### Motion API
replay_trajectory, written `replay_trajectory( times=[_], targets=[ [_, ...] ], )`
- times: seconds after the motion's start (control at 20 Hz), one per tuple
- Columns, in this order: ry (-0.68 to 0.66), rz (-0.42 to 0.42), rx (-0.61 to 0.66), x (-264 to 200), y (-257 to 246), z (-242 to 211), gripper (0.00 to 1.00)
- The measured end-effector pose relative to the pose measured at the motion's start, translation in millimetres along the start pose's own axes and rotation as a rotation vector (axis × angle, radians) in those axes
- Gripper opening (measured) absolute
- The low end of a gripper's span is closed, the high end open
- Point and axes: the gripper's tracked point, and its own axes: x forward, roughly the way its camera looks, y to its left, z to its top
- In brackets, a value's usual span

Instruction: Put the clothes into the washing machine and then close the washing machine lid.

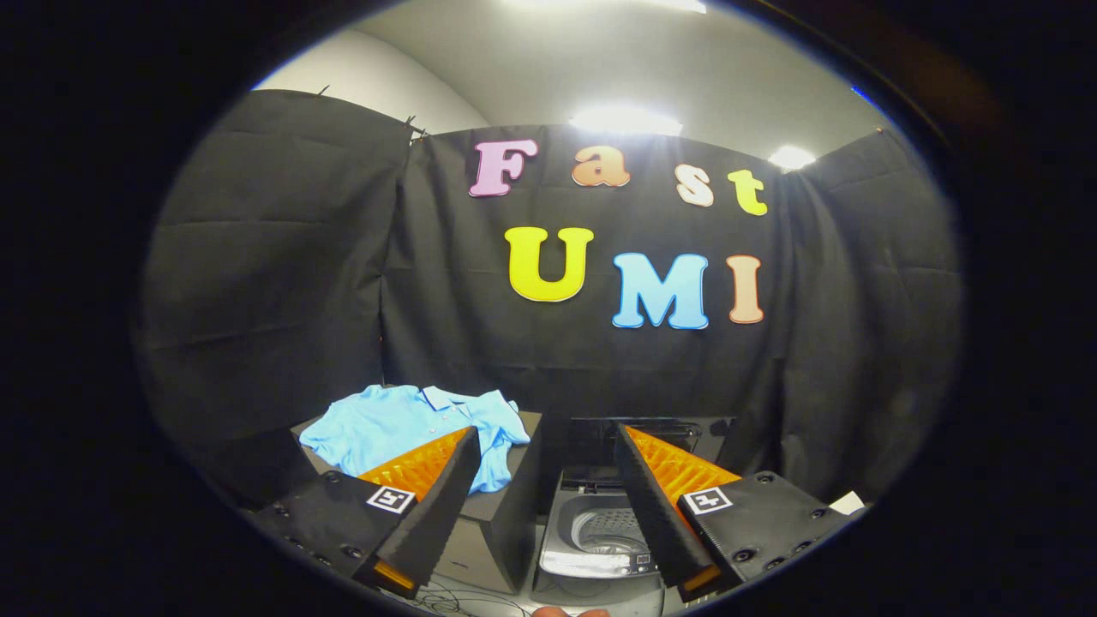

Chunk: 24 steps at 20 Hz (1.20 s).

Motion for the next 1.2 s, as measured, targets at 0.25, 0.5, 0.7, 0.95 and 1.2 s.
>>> replay_trajectory(
  times=[0.25,0.5,0.7,0.95,1.2],
  targets=[
    [0.016,0.11,-0.021,34.5,44.3,37.7,0.98],
    [0.091,0.177,-0.093,69.8,85.7,42.5,0.98],
    [0.195,0.279,-0.045,99.0,125.6,17.5,0.98],
    [0.259,0.3,-0.033,139.4,151.0,-2.1,0.98],
    [0.323,0.298,-0.056,179.7,174.8,-22.2,0.98]
  ],
)
